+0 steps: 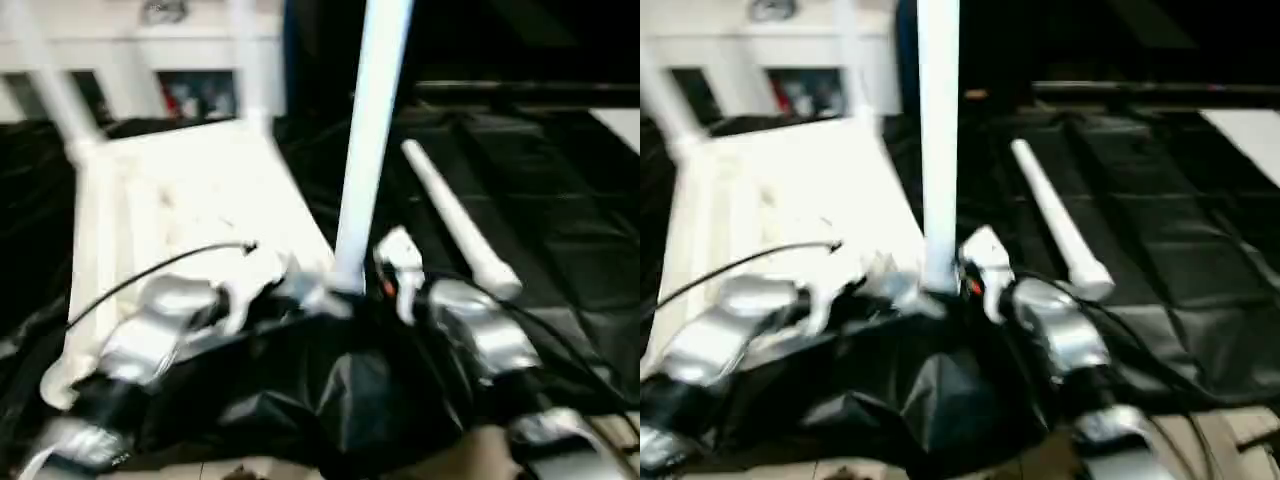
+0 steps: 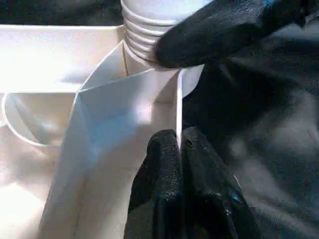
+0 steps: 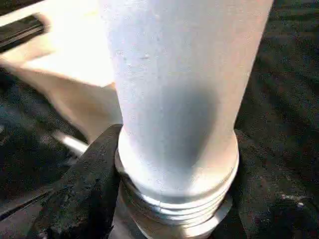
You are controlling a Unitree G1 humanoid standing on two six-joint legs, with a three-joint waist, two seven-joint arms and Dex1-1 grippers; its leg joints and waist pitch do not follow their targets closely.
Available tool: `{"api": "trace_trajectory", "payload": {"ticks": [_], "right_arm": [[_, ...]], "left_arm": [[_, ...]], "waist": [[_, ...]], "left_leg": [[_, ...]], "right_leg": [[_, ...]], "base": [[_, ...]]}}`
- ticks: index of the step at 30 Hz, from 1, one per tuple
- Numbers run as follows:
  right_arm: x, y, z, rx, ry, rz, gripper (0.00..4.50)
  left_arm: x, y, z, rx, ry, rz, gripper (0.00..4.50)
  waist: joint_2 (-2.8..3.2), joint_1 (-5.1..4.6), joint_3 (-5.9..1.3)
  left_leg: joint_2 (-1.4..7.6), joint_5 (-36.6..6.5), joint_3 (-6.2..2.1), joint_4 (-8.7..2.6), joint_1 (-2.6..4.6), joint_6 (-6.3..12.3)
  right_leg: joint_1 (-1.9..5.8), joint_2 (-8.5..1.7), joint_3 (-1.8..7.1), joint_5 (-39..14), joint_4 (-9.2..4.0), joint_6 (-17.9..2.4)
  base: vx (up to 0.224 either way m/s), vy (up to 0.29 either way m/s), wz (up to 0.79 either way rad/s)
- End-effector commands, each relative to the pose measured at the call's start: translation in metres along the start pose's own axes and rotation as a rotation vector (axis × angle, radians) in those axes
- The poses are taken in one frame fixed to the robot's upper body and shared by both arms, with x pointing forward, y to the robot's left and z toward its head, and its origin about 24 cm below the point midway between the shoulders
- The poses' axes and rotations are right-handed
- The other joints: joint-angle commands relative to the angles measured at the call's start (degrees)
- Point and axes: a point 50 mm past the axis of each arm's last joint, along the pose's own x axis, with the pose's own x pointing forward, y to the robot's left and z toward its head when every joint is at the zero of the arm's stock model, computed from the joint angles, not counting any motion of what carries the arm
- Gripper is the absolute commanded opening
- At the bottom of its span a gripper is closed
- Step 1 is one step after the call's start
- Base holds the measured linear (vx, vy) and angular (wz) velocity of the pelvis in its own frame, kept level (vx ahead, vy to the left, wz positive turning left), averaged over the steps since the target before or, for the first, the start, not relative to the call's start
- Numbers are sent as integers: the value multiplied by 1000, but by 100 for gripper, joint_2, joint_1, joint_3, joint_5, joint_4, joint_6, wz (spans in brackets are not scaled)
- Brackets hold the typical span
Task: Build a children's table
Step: Rotate leg to tighten
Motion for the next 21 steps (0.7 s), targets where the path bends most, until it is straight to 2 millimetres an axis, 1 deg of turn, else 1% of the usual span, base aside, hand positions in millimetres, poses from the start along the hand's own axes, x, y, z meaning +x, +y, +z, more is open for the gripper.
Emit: {"api": "trace_trajectory", "payload": {"ticks": [1,2,3,4,7,8,9,11,13,17,18,19,20,21], "right_arm": [[18,12,-6,83,22,-37,274],[24,15,-5,109,15,-64,274],[30,19,-3,120,8,-85,274],[37,23,0,116,-1,-91,274],[47,33,5,111,-19,-61,274],[48,36,6,114,-21,-35,309],[48,37,6,116,-23,-22,344],[46,37,6,101,-26,7,346],[43,36,6,71,-20,14,374],[36,29,6,31,-14,53,374],[30,26,6,-7,-5,92,374],[30,26,6,-12,-4,97,374],[23,22,6,-37,1,135,374],[21,21,7,-41,1,146,374]], "left_arm": [[12,2,20,17,-45,53,0],[18,3,23,10,-45,84,0],[23,3,26,1,-46,108,0],[28,1,30,2,-50,113,0],[36,-2,35,10,-58,115,0],[38,-3,37,16,-68,107,0],[38,-4,37,18,-72,102,0],[36,-6,36,32,-84,68,0],[34,-7,34,38,-88,49,0],[28,-8,29,56,-88,1,0],[23,-9,26,66,-85,-34,0],[22,-9,25,67,-85,-39,0],[17,-11,23,97,-94,-78,0],[15,-12,23,103,-99,-95,0]], "waist": [[34,0,-342],[24,-11,-351],[48,-29,-352],[49,-32,-355],[35,-45,-372],[24,-52,-368],[30,-46,-373],[29,-48,-373],[28,-53,-365],[26,-58,-361],[28,-57,-359],[27,-54,-367],[21,-62,-366],[28,-51,-372]], "left_leg": [[63,-1665,-38,-410,43,-52],[58,-1603,-31,-404,37,-44],[58,-1560,-28,-400,39,-47],[57,-1575,-26,-394,47,-58],[61,-1517,-31,-390,23,-23],[57,-1487,-26,-388,7,18],[61,-1448,-20,-386,11,63],[69,-1404,-18,-387,8,102],[68,-1475,-16,-391,9,116],[75,-1518,-21,-397,6,127],[81,-1512,-19,-397,10,134],[84,-1495,-26,-397,7,137],[87,-1446,-13,-391,3,163],[90,-1426,-17,-390,6,184]], "right_leg": [[261,-390,239,-2227,-539,-798],[261,-383,243,-2131,-535,-817],[253,-375,244,-1979,-523,-889],[254,-375,240,-1900,-518,-934],[287,-388,234,-1688,-496,-997],[296,-381,235,-1577,-488,-1036],[296,-380,237,-1493,-483,-1055],[300,-379,238,-1385,-471,-1092],[298,-382,236,-1496,-482,-1084],[302,-389,239,-1616,-494,-1060],[295,-393,243,-1593,-494,-1072],[312,-393,239,-1547,-482,-1080],[303,-386,248,-1431,-473,-1109],[310,-385,244,-1358,-461,-1145]], "base": [[0,0,0],[0,0,0],[0,0,0],[0,0,0],[0,0,0],[0,0,0],[0,0,0],[0,0,0],[0,0,0],[0,0,0],[0,0,0],[0,0,0],[0,0,0],[0,0,0]]}}
